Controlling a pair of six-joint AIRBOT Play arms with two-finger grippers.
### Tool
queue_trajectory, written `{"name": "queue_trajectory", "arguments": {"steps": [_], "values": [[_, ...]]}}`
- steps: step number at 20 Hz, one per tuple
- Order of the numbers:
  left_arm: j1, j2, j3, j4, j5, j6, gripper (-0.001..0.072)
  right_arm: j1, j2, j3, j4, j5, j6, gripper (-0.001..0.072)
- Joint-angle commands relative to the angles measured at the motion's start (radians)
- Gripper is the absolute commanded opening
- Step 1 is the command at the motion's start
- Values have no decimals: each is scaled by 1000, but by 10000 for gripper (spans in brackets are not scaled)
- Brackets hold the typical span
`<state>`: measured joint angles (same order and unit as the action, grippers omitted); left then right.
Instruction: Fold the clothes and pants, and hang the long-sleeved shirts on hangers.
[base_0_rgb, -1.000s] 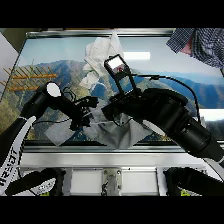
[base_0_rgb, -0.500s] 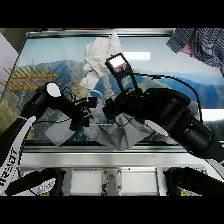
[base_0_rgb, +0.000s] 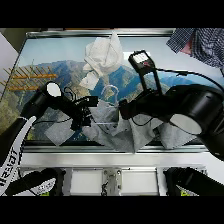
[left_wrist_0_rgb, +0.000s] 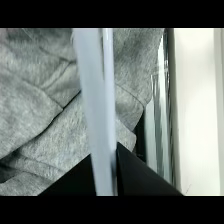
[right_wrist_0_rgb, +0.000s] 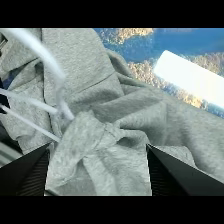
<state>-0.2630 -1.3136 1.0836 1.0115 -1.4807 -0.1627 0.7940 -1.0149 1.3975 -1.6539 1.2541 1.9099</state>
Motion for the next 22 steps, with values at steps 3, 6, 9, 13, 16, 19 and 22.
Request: {"name": "queue_trajectory", "arguments": {"steps": [3,6,9,13,16,19,22], "values": [[1,0,0,5,-4,5,20,-180,17,13,264,31,-212,649],[1,0,0,5,-4,5,20,-410,14,16,585,142,-565,649],[1,0,0,5,-4,5,20,-623,8,16,816,183,-718,649],[1,-1,0,6,-4,5,21,-741,7,15,873,144,-711,649],[1,-1,0,6,-5,6,20,-803,7,3,863,182,-942,649],[1,0,0,6,-5,5,21,-979,7,-101,1062,343,-1250,649],[1,-1,0,5,-4,6,21,-1208,7,-304,1278,495,-1532,649]]}}
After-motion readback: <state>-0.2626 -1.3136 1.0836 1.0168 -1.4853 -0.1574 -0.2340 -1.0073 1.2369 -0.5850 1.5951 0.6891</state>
